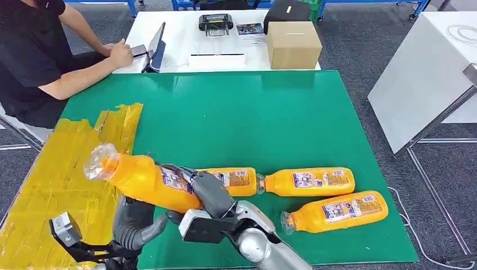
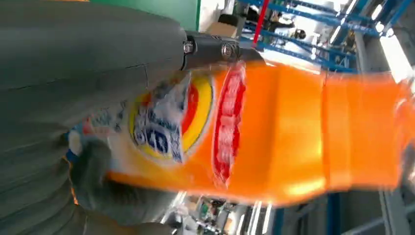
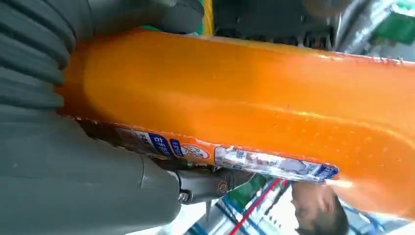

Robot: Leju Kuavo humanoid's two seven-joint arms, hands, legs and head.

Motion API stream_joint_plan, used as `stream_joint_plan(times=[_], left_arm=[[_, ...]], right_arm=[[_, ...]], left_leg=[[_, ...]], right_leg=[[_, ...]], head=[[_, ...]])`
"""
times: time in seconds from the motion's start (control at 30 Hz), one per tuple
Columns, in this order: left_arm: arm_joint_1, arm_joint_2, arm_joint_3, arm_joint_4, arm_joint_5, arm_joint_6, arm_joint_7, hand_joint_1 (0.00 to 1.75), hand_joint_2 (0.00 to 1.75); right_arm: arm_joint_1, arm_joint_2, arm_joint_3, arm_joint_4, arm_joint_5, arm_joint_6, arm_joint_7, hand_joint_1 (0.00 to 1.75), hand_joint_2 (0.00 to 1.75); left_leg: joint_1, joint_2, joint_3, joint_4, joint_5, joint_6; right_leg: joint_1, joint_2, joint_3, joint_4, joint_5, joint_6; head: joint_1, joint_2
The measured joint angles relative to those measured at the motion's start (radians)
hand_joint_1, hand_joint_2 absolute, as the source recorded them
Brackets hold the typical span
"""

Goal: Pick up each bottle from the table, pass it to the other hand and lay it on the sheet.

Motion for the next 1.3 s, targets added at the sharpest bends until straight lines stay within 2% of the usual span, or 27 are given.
stream_joint_plan(times=[0.77,0.8,0.83,1.3], left_arm=[[0.033,0.02,0.036,0.0,0.032,0.021,0.018,0.0,1.75],[0.034,0.02,0.037,0.0,0.034,0.022,0.018,0.47,1.75],[0.035,0.02,0.039,0.0,0.04,0.023,0.019,1.75,1.75],[0.045,0.02,0.061,0.003,0.083,0.024,0.041,1.75,1.75]], right_arm=[[-0.111,0.071,0.143,0.252,0.079,-0.006,0.035,1.75,1.75],[-0.113,0.071,0.146,0.253,0.082,-0.006,0.036,1.75,1.75],[-0.114,0.071,0.148,0.256,0.084,-0.005,0.038,1.75,1.75],[-0.129,0.07,0.177,0.283,0.089,-0.028,0.056,1.75,1.75]], left_leg=[[0.0,0.001,0.0,0.0,0.0,0.0],[0.0,0.001,0.0,0.0,0.0,0.0],[0.0,0.001,0.0,0.0,0.0,0.0],[0.0,0.001,0.0,0.0,0.0,0.0]], right_leg=[[0.0,0.001,-0.002,0.0,0.0,0.0],[-0.001,0.001,-0.002,0.0,0.0,0.0],[-0.001,0.001,-0.002,0.0,0.0,0.0],[0.0,0.001,-0.003,0.0,0.0,0.0]], head=[[0.0,0.0],[0.0,0.0],[0.0,0.0],[0.0,0.0]])
